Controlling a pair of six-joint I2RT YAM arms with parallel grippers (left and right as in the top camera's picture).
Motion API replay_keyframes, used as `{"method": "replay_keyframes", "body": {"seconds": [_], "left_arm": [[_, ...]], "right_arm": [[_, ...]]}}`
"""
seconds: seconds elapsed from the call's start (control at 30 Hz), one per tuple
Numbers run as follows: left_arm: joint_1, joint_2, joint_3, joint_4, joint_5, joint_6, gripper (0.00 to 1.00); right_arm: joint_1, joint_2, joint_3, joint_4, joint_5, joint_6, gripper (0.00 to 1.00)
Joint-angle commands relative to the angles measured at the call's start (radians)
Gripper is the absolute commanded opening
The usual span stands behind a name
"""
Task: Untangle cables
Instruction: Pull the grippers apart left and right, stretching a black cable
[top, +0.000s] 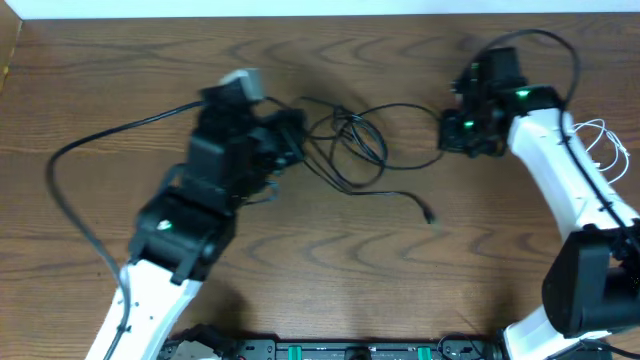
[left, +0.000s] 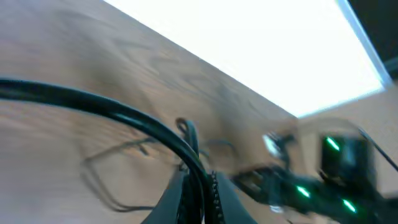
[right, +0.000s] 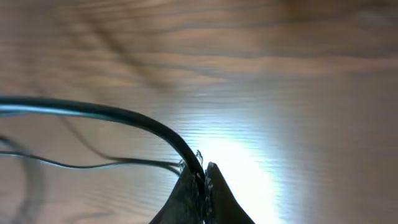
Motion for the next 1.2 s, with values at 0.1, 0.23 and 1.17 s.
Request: {"method": "replay_keyframes", "body": {"seconds": [0.1,0.23,1.17], "left_arm": [[0.154,-0.023,0.031,-0.079,-0.050,0.027,0.08],[0.177,-0.020,0.031,-0.104,-0.050,0.035,0.08],[0.576,0.002,0.031,-0.394,-0.205,0.267,0.08]], "right_arm": [[-0.107,0.009,-0.007,-0.027,0.059,0.013,0.01],[-0.120,0.009,-0.007,-0.041,0.075,0.013,0.01],[-0.306,0.009,-0.007,-0.100,0.069,-0.017,0.01]]}}
